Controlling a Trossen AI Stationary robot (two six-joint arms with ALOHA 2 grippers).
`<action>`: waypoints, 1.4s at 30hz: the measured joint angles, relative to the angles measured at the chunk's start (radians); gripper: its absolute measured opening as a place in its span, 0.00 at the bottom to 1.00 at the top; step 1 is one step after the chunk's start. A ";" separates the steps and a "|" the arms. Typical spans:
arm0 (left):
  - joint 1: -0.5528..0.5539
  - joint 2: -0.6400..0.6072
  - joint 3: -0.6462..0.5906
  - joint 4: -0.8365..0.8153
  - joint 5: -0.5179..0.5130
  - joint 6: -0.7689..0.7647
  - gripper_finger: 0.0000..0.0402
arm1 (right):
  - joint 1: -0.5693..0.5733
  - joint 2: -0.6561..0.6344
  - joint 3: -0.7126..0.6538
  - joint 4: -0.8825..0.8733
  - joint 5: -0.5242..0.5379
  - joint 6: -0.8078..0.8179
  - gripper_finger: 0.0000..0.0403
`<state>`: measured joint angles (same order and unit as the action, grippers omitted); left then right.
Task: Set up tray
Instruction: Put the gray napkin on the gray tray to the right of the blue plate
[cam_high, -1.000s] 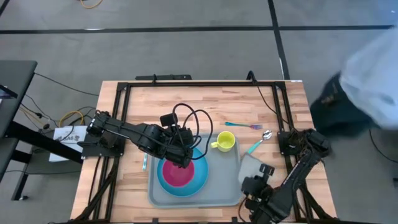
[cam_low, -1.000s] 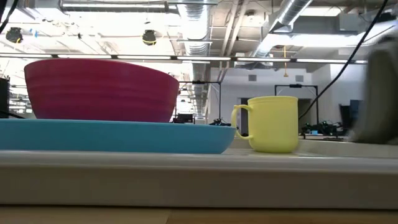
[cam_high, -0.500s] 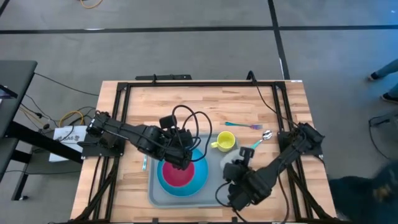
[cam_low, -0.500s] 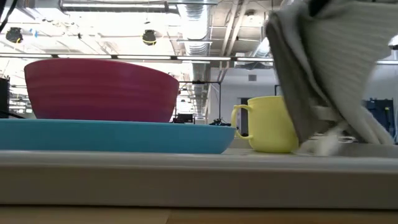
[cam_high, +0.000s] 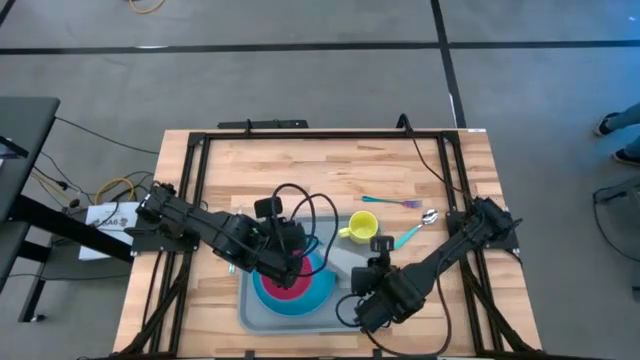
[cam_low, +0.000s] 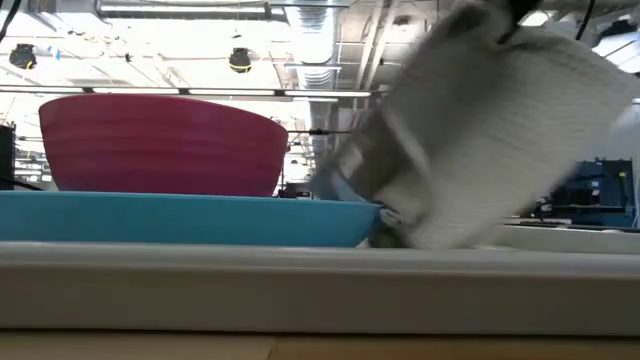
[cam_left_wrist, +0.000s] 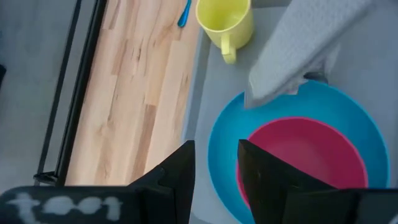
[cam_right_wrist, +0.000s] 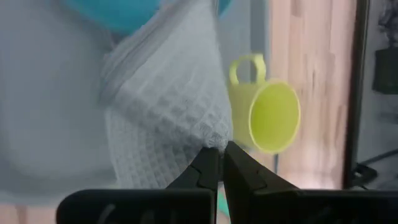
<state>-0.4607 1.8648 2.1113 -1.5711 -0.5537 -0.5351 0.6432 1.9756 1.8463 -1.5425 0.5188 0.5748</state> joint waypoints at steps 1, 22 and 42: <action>-0.005 0.000 0.000 0.000 0.000 -0.002 0.28 | 0.005 -0.004 -0.010 -0.007 0.002 -0.001 0.00; -0.006 0.000 0.000 0.000 0.001 -0.032 0.28 | 0.019 0.007 -0.013 0.124 -0.110 -0.143 0.00; -0.035 0.000 0.001 0.000 0.025 -0.051 0.28 | 0.025 0.010 -0.039 0.339 -0.257 -0.076 0.42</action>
<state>-0.4955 1.8648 2.1124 -1.5711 -0.5289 -0.5865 0.6678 1.9858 1.8076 -1.2031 0.2622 0.4984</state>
